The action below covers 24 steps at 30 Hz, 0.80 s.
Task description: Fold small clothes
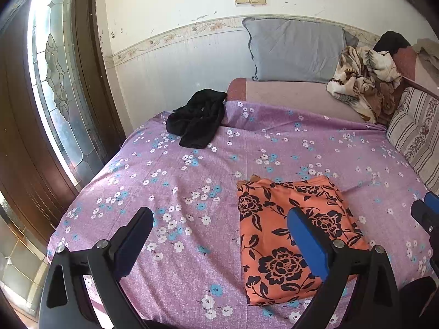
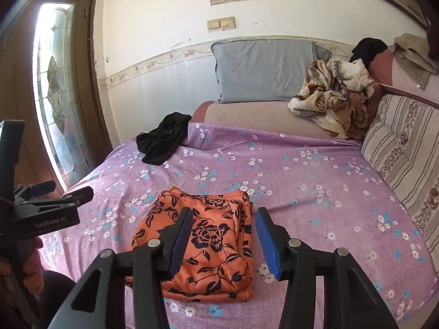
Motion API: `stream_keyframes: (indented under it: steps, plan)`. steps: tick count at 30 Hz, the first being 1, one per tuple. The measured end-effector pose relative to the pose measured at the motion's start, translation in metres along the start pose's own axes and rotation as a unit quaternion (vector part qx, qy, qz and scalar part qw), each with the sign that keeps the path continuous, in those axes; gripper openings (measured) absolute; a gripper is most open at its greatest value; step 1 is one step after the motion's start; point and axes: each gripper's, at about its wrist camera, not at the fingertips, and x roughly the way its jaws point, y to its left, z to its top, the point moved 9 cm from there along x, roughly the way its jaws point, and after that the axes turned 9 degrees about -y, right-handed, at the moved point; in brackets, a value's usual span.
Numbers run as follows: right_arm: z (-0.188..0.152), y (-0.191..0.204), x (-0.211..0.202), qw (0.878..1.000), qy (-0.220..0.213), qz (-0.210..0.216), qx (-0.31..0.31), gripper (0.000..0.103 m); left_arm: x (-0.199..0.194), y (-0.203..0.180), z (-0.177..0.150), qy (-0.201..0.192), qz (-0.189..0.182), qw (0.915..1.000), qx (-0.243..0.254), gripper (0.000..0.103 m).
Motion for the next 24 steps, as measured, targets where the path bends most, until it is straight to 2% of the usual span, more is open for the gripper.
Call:
stream_keyframes:
  steps: [10,18,24]
  plan:
    - [0.021,0.020,-0.018,1.000,-0.026,0.018,0.001,0.053,-0.029,0.007,0.021,-0.031,0.010,0.9995,0.000,0.098]
    - [0.031,0.033,-0.026,0.999,-0.041,0.023,-0.005,0.054,-0.037,0.018,0.027,-0.032,0.014,0.9992,-0.019,0.098]
    - [0.025,0.042,-0.023,0.999,-0.034,0.026,-0.014,0.054,-0.041,0.023,0.026,-0.033,0.011,0.9992,-0.020,0.098]
